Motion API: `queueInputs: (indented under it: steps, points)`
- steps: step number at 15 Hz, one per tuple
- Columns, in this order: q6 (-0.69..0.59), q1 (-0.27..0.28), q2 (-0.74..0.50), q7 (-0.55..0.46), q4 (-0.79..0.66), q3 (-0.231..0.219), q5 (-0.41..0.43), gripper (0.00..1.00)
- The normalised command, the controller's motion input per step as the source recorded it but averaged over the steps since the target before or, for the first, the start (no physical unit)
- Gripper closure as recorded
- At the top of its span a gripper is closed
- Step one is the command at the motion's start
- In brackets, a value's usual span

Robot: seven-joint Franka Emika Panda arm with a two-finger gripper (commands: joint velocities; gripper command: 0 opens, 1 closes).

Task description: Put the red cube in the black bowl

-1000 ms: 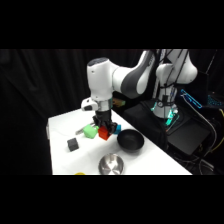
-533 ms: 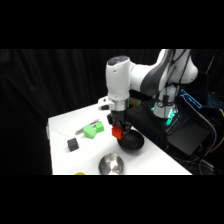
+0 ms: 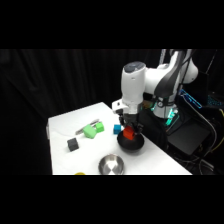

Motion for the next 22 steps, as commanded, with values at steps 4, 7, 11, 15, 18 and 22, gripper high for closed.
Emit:
queueInputs:
  steps: [4,7,11,15,18,22]
  points:
    - [0.39,-0.002,-0.04,0.07,-0.22,-0.006,0.044,0.74]
    - [0.29,-0.009,0.03,0.06,-0.12,-0.013,0.029,0.74]
    - [0.26,-0.012,0.03,0.01,-0.08,-0.005,0.061,0.74]
    - [0.22,-0.01,0.01,0.06,-0.07,-0.034,0.0,0.16]
    - [0.17,-0.002,-0.03,0.09,-0.07,-0.042,-0.046,0.0]
    - [0.06,-0.002,-0.11,0.08,-0.05,-0.035,-0.058,0.0]
